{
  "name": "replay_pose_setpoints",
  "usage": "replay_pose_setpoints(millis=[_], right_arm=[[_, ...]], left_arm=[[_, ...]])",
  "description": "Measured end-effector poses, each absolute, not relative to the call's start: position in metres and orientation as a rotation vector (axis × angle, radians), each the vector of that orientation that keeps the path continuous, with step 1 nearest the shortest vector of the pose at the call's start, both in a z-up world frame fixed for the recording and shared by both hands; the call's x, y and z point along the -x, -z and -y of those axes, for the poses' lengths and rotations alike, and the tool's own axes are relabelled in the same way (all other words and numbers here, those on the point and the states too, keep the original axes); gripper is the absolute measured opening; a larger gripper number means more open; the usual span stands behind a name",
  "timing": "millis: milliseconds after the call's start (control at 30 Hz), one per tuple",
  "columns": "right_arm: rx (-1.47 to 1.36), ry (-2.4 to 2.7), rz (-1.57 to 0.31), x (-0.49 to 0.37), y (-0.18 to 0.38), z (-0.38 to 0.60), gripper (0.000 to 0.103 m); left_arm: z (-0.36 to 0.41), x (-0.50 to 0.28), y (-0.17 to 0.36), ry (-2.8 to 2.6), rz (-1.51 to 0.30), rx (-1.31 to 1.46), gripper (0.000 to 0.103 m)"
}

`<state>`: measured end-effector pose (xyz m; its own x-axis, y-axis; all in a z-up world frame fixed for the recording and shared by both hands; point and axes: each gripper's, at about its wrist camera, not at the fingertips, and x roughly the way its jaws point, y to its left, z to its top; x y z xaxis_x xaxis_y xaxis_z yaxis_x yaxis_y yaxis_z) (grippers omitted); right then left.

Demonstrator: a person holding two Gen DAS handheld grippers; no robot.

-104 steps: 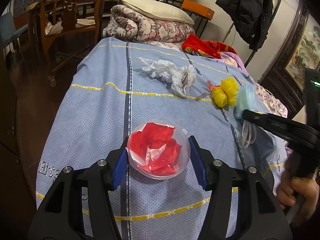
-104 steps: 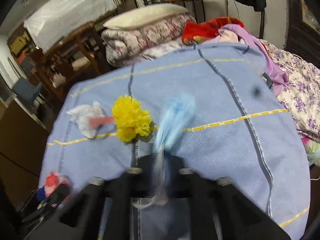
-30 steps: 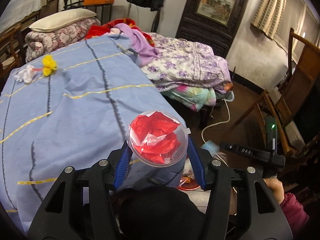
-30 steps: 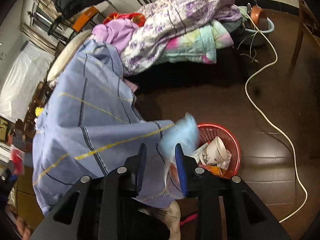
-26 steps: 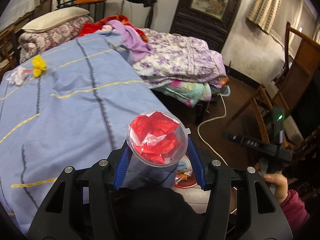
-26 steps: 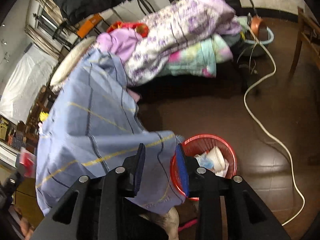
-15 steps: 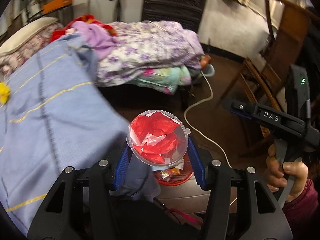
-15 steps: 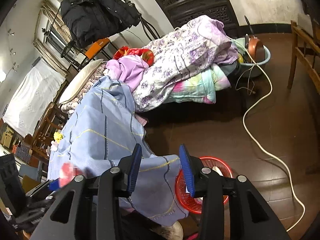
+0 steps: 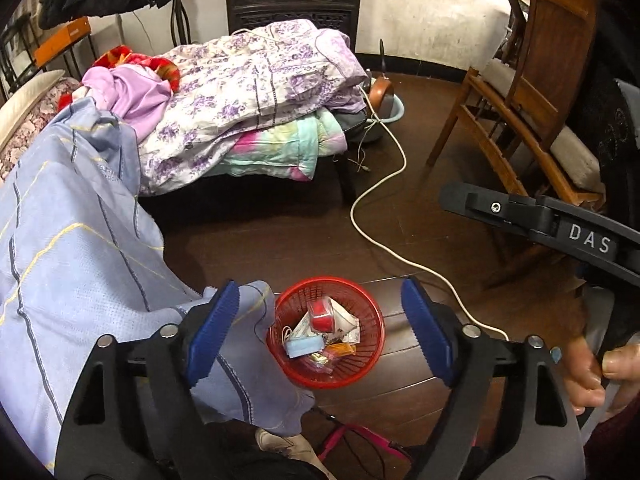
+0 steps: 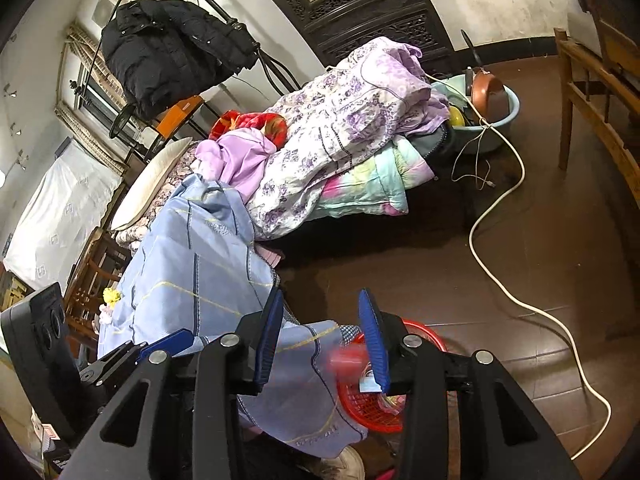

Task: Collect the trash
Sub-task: 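Carry the cup and mask to the red wastebasket and open both tools, then move both tools back over the bed toward the white plastic bag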

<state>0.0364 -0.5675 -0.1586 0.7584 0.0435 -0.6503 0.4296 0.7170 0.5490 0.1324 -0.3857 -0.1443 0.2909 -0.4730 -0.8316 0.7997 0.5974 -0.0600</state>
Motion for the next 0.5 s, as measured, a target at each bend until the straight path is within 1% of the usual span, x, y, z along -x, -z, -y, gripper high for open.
replay_pose_setpoints(millis=[200, 500], right_arm=[[-0.731, 0.219, -0.693, -0.039, 0.153, 0.557, 0.04], [-0.654, 0.167, -0.687, -0.044, 0.128, 0.518, 0.045]], left_arm=[[0.359, -0.139, 0.133, 0.83, -0.931, -0.354, 0.083], [0.313, -0.14, 0.116, 0.767, -0.902, -0.286, 0.084]])
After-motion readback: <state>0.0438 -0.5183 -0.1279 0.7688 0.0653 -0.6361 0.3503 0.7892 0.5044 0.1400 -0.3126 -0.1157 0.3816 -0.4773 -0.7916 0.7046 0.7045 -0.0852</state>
